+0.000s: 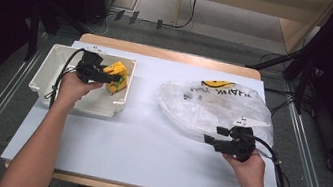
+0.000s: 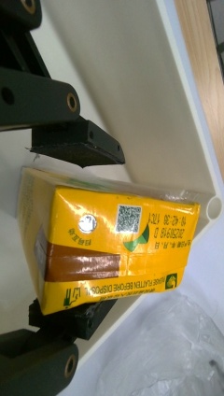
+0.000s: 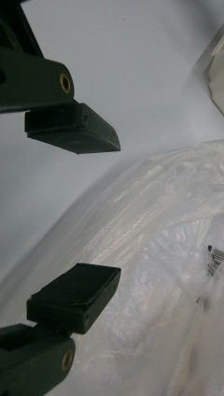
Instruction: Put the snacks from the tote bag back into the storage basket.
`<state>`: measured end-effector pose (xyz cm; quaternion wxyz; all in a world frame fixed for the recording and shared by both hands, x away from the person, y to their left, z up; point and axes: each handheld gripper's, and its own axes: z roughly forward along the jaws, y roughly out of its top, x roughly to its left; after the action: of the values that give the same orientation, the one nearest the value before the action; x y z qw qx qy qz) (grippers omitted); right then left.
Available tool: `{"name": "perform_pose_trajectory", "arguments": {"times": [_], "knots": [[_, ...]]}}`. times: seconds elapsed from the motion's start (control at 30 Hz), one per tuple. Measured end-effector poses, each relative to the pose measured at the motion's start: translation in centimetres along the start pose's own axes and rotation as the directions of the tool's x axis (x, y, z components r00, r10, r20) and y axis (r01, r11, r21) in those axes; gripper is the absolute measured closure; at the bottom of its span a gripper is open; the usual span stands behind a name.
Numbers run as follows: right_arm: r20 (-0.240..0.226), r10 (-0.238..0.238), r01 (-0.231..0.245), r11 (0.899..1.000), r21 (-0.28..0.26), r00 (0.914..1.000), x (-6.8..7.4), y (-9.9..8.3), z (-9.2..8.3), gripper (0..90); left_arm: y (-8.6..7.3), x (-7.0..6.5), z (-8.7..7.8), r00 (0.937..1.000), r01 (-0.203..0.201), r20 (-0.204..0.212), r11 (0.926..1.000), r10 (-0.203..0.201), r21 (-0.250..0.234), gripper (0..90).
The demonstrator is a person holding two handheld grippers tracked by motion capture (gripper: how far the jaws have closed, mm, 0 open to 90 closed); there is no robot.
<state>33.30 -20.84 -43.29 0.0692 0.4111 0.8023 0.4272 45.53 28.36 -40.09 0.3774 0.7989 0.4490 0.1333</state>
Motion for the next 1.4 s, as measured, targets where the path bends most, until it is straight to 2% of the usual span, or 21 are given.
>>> {"name": "perform_pose_trajectory", "arguments": {"times": [0.27,0.4,0.57,0.87,0.97,1.07,1.27,1.4], "knots": [[-0.003,0.002,-0.002,1.000,-0.009,1.0000,0.0,0.1,-0.1,34.3,-0.5,0.0,-0.8,0.9992,0.030,0.025,0.9994,-0.030,0.016,37.4],[-0.006,0.003,-0.003,1.000,-0.010,1.0000,0.0,0.2,-0.1,34.3,-1.0,-0.2,-1.3,0.9991,0.034,0.025,0.9985,-0.035,0.042,37.4],[-0.012,0.004,-0.004,1.000,-0.009,0.9999,0.0,0.1,0.0,34.3,-1.6,-0.4,-2.4,0.9992,0.038,0.011,0.9988,-0.038,0.030,39.0],[-0.020,0.007,-0.007,1.000,-0.015,0.9998,-0.2,0.3,0.2,34.3,-2.8,-0.6,-4.0,0.9991,0.038,0.019,0.9986,-0.039,0.038,53.0],[-0.027,0.004,-0.005,1.000,-0.027,0.9996,-0.1,0.4,0.1,34.5,-3.1,-0.7,-4.5,0.9983,0.042,0.039,0.9990,-0.042,0.018,63.2],[-0.028,0.005,-0.005,1.000,-0.023,0.9996,-0.1,0.5,0.2,34.6,-3.5,-1.1,-4.9,0.9978,0.026,0.060,0.9995,-0.027,0.017,73.5],[-0.027,0.003,-0.003,1.000,-0.016,0.9996,-0.1,0.5,0.3,34.8,-3.9,-1.8,-4.3,0.9970,0.010,0.076,0.9994,-0.012,0.034,89.2],[-0.025,0.004,-0.004,1.000,-0.016,0.9997,-0.1,0.5,0.3,34.9,-3.7,-2.3,-3.7,0.9955,0.003,0.095,0.9995,-0.006,0.033,90.0]]}}
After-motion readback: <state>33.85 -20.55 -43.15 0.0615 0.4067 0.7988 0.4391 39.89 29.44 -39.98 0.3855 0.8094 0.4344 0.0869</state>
